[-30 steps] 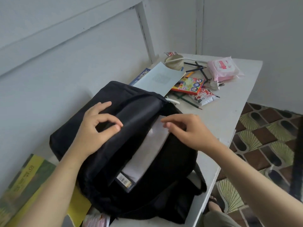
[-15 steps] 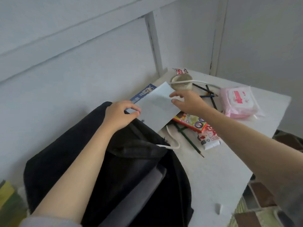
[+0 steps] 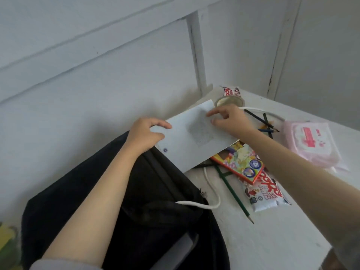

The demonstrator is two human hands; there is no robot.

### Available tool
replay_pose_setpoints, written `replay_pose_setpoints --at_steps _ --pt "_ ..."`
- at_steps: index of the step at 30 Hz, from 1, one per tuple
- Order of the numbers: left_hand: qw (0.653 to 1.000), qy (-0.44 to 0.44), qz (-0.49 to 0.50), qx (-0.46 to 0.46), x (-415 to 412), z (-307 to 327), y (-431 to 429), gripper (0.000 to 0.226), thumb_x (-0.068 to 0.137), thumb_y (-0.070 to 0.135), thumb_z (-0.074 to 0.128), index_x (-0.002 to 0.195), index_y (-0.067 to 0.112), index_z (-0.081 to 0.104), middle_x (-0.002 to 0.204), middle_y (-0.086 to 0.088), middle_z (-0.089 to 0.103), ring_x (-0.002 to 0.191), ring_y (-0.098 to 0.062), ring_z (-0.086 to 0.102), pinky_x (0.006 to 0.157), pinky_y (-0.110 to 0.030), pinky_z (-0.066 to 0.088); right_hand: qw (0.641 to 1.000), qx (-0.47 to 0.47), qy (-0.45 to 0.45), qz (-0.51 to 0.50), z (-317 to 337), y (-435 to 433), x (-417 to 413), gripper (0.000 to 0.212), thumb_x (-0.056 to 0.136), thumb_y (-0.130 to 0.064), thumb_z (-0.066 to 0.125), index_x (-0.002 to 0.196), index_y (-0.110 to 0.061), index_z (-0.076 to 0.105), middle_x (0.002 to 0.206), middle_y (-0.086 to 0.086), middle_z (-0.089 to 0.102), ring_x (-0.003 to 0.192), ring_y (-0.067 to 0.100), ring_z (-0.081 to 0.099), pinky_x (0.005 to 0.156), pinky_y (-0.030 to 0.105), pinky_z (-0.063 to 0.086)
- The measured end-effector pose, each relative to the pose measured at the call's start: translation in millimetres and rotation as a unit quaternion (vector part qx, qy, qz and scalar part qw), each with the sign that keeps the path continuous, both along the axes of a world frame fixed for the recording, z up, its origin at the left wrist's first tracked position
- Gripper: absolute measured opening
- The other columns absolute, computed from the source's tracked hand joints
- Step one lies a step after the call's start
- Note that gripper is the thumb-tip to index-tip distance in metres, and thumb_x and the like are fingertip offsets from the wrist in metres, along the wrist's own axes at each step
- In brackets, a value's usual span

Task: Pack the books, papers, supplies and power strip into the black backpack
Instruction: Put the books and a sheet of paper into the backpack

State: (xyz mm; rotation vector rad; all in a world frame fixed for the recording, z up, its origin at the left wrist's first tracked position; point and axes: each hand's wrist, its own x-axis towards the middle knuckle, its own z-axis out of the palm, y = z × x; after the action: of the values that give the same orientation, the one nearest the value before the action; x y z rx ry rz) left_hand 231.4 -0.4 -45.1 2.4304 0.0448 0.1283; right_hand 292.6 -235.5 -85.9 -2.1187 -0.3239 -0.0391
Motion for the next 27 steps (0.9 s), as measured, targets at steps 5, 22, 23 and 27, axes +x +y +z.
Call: replay_pose_setpoints --at_steps 5,22,23,27 --pt "0.985 -0.072 -0.009 -0.16 -14.0 33.0 -10.8 0.048 0.077 -0.013 0.057 0.079 0.033 0.069 0.097 0.019 0.065 0.093 0.0 0.058 0.074 -0.006 0.045 0.977 0.208 0.023 0.029 17.3 -10.2 -12.2 0.029 0.085 0.006 0.057 0.1 -0.015 0.071 0.095 -0.023 0.061 0.085 -0.021 0.051 0.082 0.005 0.038" --pt "0.934 0.132 -0.126 -0.306 -70.0 69.8 -41.2 0.02 0.085 0.012 0.06 0.084 0.028 0.073 0.08 0.007 0.07 0.069 -0.009 0.063 0.069 -0.03 0.044 0.881 0.455 0.131 -0.012 43.2 -58.1 -137.9 0.036 0.088 0.006 0.046 0.107 -0.016 0.067 0.092 -0.004 0.072 0.073 0.01 0.068 0.063 0.019 0.054" --pt "0.938 0.167 -0.15 -0.265 -78.6 68.5 -40.8 0.019 0.079 0.011 0.065 0.084 0.027 0.074 0.084 0.006 0.071 0.072 -0.009 0.064 0.071 -0.031 0.047 0.879 0.458 0.132 -0.033 39.3 -59.2 -148.1 0.035 0.088 0.004 0.047 0.107 -0.016 0.067 0.096 -0.003 0.072 0.075 0.01 0.068 0.064 0.02 0.054" --pt "0.936 0.216 -0.18 -0.212 -111.9 64.7 -41.6 0.033 0.082 -0.008 0.058 0.097 0.019 0.072 0.094 -0.002 0.072 0.079 -0.013 0.069 0.062 -0.027 0.058 0.873 0.46 0.159 -0.023 26.1 -64.0 -193.4 0.041 0.088 0.005 0.044 0.105 -0.022 0.069 0.099 -0.008 0.071 0.078 0.01 0.066 0.065 0.022 0.056"
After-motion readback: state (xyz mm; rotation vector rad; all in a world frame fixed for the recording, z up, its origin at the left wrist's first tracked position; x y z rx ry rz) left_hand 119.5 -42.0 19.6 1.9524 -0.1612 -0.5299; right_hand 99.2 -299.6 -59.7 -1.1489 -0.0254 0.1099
